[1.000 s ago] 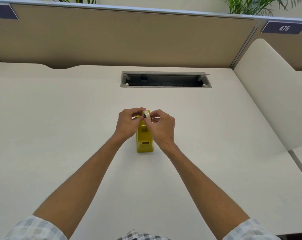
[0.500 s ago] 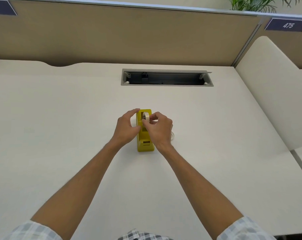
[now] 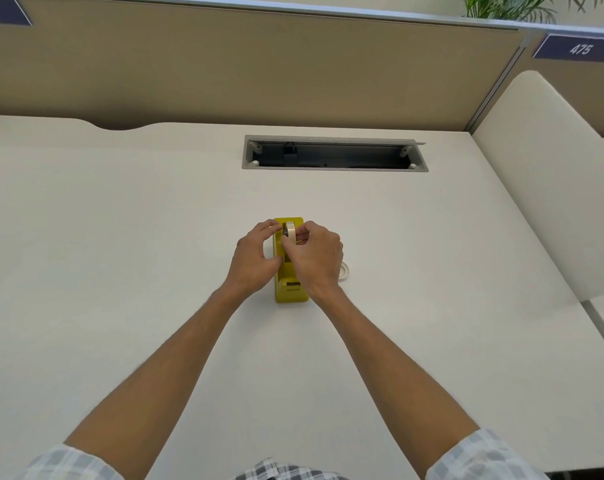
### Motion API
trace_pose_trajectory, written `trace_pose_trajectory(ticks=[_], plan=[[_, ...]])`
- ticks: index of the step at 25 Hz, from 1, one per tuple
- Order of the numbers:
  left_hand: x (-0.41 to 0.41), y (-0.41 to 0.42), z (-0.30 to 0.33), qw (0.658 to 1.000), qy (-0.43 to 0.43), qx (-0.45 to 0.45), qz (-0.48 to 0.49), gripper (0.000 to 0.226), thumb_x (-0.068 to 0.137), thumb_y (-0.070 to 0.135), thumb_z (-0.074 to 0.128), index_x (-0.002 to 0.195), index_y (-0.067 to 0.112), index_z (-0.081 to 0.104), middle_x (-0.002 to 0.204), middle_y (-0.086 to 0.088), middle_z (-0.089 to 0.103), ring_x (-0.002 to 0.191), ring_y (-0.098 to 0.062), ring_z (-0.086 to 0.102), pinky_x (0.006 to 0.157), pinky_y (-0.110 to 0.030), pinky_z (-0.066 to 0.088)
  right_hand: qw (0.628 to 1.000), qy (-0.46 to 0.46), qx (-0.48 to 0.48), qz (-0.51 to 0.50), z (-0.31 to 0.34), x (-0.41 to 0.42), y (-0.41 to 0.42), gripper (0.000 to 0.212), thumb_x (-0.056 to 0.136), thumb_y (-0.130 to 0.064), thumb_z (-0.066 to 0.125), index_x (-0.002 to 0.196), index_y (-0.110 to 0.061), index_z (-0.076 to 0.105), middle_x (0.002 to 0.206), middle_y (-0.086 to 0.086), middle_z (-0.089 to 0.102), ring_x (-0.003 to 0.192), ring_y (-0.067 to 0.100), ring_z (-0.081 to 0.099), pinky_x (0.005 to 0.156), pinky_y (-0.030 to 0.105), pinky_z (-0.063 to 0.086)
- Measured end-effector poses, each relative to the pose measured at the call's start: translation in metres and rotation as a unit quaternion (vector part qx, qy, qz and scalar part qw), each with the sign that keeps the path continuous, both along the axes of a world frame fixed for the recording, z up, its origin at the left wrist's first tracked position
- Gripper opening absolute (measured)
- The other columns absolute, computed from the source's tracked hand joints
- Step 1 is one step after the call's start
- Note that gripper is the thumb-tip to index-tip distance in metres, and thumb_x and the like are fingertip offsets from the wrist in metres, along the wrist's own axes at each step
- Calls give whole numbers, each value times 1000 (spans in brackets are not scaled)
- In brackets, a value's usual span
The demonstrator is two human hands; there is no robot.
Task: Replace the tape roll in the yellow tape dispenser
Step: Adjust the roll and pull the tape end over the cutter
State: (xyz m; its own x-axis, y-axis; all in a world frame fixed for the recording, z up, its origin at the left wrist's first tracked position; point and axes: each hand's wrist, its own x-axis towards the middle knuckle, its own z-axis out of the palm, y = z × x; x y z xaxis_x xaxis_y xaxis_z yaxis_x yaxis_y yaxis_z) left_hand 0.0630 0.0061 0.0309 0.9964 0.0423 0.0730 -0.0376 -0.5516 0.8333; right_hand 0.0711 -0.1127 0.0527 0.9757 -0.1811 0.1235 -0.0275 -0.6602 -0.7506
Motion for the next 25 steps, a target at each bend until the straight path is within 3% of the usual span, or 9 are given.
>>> trace_pose_trajectory(ticks=[2, 7, 14, 17, 25], plan=[[0, 0, -1, 1000, -5, 5, -1, 56, 73, -3, 64, 127, 13, 61, 137, 3, 54, 121, -4, 48, 88, 6, 26, 1000, 4, 4, -1, -1, 1, 1, 16, 77, -31, 69, 84, -16, 71, 77, -4, 74, 75, 18, 68, 72, 32, 53], [1, 2, -2, 1000, -9, 13, -4, 53, 74, 1, 66, 126, 13, 61, 137, 4, 54, 125, -11, 50, 96, -11, 33, 1000, 13, 8, -10, -6, 1, 2, 16, 76, -31, 68, 79, -16, 70, 72, -4, 72, 69, 17, 66, 64, 28, 47], [1, 2, -2, 1000, -21, 14, -13, 51, 74, 2, 66, 124, 13, 63, 135, 3, 56, 124, -13, 52, 99, -18, 36, 999, 29, -38, -14, -6, 7, 9, 16, 76, -32, 64, 75, -16, 67, 76, -1, 66, 67, 20, 60, 57, 27, 39], [1, 2, -2, 1000, -23, 16, -13, 49, 74, 3, 66, 122, 14, 63, 134, 3, 56, 122, -12, 53, 97, -17, 36, 998, 45, -50, -13, -4, 10, 10, 19, 73, -31, 64, 65, -14, 62, 64, -1, 63, 58, 21, 57, 48, 27, 35], [2, 2, -5, 999, -25, 26, -11, 47, 76, 6, 67, 122, 13, 63, 136, 3, 55, 124, -14, 52, 100, -22, 38, 996, 59, -59, -9, -3, 11, 8, 26, 75, -33, 63, 63, -10, 63, 58, 2, 62, 56, 24, 58, 52, 30, 43]])
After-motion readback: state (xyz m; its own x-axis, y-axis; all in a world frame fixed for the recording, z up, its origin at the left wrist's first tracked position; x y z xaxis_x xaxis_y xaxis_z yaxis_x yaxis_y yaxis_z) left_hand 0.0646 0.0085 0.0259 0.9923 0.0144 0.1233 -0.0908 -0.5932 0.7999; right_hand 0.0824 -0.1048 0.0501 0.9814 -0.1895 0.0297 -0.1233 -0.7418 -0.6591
